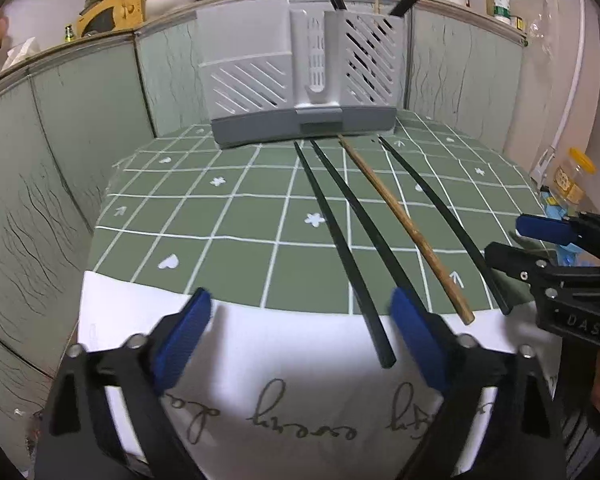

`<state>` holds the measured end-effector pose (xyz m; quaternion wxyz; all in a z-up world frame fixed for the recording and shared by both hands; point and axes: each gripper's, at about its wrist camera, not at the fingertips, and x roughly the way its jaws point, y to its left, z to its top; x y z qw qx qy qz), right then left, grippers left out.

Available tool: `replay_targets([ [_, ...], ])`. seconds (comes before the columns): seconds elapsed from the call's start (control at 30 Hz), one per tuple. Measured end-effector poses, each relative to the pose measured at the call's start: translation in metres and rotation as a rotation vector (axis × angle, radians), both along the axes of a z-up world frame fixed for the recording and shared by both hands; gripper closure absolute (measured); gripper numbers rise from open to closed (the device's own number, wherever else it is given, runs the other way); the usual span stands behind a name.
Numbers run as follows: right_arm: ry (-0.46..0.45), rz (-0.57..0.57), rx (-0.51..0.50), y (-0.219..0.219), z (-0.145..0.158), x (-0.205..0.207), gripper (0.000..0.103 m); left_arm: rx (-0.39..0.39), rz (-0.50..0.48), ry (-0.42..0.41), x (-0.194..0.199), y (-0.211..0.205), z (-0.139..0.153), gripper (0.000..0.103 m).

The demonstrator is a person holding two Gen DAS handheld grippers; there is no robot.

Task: Organize utensils
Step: 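Move both open tools back over the remaining chopsticks, then grasp a black chopstick with left tool while right tool grasps another black chopstick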

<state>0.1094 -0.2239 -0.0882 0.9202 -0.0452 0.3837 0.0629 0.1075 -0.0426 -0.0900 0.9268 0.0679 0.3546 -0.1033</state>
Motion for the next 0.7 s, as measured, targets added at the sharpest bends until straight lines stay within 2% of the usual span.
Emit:
replay_targets([
  [0.17,-0.001,0.032,0.023,0.005,-0.001,0.0,0.064,0.012,-0.026,0.017,0.004,-0.006,-0.006,0.029],
  [0.4,-0.002,0.066,0.023,0.015,-0.004,0.003,0.064,-0.008,-0.045,0.025,0.007,-0.008,-0.005,0.044],
  [0.53,-0.001,0.064,0.006,0.02,-0.007,0.008,0.064,-0.007,-0.055,0.022,0.009,-0.011,-0.005,0.056],
  [0.6,-0.003,0.05,-0.012,0.021,-0.009,0.009,0.069,-0.007,-0.057,0.019,0.009,-0.012,-0.005,0.063],
  [0.7,-0.007,0.013,-0.015,0.018,-0.009,0.012,0.083,-0.027,-0.053,0.02,0.009,-0.009,-0.005,0.065],
])
